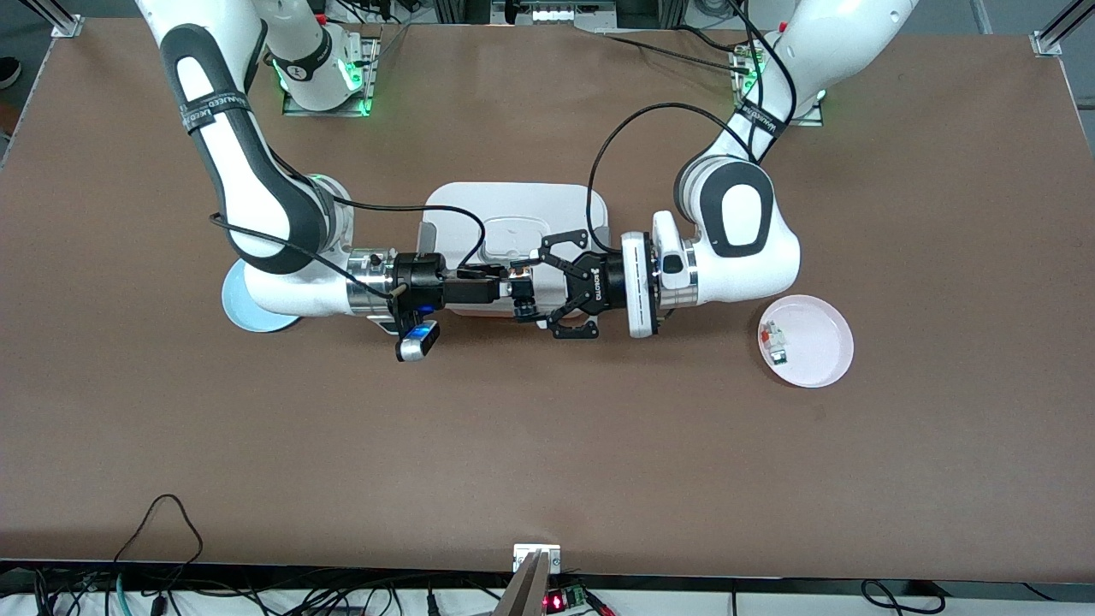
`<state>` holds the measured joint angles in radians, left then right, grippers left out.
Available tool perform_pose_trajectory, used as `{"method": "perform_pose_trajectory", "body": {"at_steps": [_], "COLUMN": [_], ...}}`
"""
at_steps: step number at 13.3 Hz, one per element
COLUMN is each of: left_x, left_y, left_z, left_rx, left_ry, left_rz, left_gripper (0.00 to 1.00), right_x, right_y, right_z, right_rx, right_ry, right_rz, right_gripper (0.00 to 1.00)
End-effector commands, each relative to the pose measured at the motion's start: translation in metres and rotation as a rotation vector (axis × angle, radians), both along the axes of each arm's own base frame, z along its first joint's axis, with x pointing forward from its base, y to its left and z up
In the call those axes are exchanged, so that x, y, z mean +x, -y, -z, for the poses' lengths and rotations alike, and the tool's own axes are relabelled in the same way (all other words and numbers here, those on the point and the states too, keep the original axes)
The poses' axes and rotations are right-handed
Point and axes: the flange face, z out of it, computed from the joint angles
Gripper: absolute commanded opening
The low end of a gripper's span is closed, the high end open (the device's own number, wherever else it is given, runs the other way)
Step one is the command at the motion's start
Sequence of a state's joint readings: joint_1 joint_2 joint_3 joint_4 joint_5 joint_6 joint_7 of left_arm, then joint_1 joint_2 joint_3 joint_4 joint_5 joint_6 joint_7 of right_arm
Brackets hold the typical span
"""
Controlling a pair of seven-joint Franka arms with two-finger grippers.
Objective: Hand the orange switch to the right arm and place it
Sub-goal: 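Grasp the switch with the right gripper and open the left gripper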
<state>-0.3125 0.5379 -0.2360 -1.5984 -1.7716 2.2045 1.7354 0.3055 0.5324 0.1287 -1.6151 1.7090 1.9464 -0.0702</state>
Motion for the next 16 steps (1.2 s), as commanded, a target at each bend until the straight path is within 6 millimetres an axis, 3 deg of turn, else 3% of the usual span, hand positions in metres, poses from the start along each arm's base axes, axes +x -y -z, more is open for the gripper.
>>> {"method": "perform_pose_trajectory", "body": {"at_steps": [1, 4, 6, 7, 8, 13, 16], "left_x": [0.002, 0.002, 0.002, 0.002, 0.002, 0.007, 0.015], "left_y": [0.001, 0.001, 0.000, 0.001, 0.000, -0.015, -0.052], "left_z": [-0.005, -0.005, -0.005, -0.005, -0.005, -0.015, -0.028], "left_rx": [-0.018, -0.018, -0.018, -0.018, -0.021, -0.053, 0.063], "left_ry": [0.023, 0.023, 0.021, 0.020, 0.013, -0.063, -0.159], "left_rz": [-0.017, -0.017, -0.019, -0.017, -0.017, 0.030, 0.136], "left_gripper": [0.15, 0.15, 0.25, 0.76, 0.99, 1.00, 1.00], "right_x": [0.002, 0.003, 0.003, 0.003, 0.003, 0.002, 0.006], "right_y": [0.004, 0.006, 0.006, 0.006, 0.006, 0.003, 0.015], "right_z": [-0.003, -0.002, -0.002, -0.002, -0.002, -0.003, -0.005], "right_rx": [0.018, 0.019, 0.018, 0.018, 0.017, 0.014, -0.057], "right_ry": [-0.008, -0.010, -0.010, -0.010, -0.010, -0.006, 0.053], "right_rz": [0.019, 0.020, 0.021, 0.021, 0.022, 0.022, -0.017], "right_gripper": [0.55, 0.21, 0.08, 0.08, 0.08, 0.08, 0.08]}}
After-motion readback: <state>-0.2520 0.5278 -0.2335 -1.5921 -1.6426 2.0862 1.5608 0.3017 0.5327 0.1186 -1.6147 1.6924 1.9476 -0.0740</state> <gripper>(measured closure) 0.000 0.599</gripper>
